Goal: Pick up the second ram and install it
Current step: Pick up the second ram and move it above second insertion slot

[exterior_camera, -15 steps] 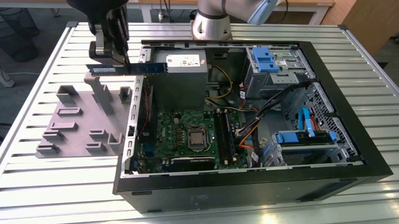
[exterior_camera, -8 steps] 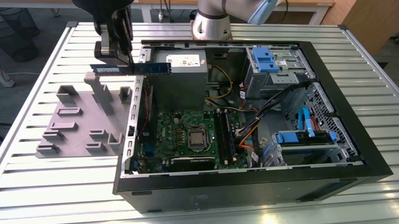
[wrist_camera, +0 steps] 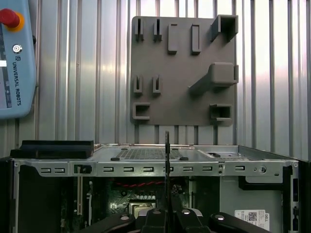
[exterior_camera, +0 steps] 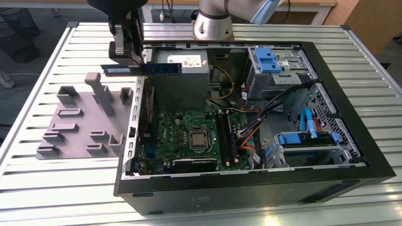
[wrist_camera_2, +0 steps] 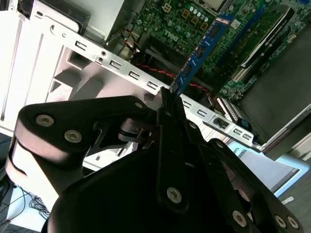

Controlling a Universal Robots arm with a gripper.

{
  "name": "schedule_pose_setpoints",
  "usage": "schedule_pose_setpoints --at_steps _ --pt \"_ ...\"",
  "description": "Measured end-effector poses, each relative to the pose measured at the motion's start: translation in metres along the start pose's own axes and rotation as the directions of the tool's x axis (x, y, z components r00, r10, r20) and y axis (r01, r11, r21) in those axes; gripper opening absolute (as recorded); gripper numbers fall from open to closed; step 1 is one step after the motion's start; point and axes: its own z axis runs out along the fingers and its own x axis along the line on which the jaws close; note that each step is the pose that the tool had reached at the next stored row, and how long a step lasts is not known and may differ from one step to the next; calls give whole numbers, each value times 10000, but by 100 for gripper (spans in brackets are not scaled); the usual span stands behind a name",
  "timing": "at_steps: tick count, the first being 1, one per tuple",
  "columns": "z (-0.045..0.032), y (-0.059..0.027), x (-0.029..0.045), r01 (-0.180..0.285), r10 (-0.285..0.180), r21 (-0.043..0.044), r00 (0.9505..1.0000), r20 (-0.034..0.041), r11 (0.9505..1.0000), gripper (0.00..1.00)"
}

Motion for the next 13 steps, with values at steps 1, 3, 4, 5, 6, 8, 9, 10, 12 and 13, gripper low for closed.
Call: schedule_pose_setpoints --at_steps 1,3,4,5,6,8,9,10,12,13 --pt "0 -22 0 0 0 0 10000 0 10000 14" --pt "-1 -69 -1 0 0 0 10000 1 10000 14" --pt "-1 -91 -1 0 0 0 10000 1 10000 14" --pt "-2 -113 -1 0 0 -1 10000 0 10000 14" --pt "-2 -136 -2 -1 1 0 10000 0 10000 14" --pt "-2 -182 -2 0 0 0 10000 0 10000 14" --pt "-3 -204 -2 0 0 -1 10000 0 10000 14" --pt "-3 -226 -2 0 0 0 10000 0 10000 14" --pt "-3 -268 -3 0 0 -1 10000 0 10000 14" --pt "-3 -288 -3 0 0 0 10000 1 10000 14"
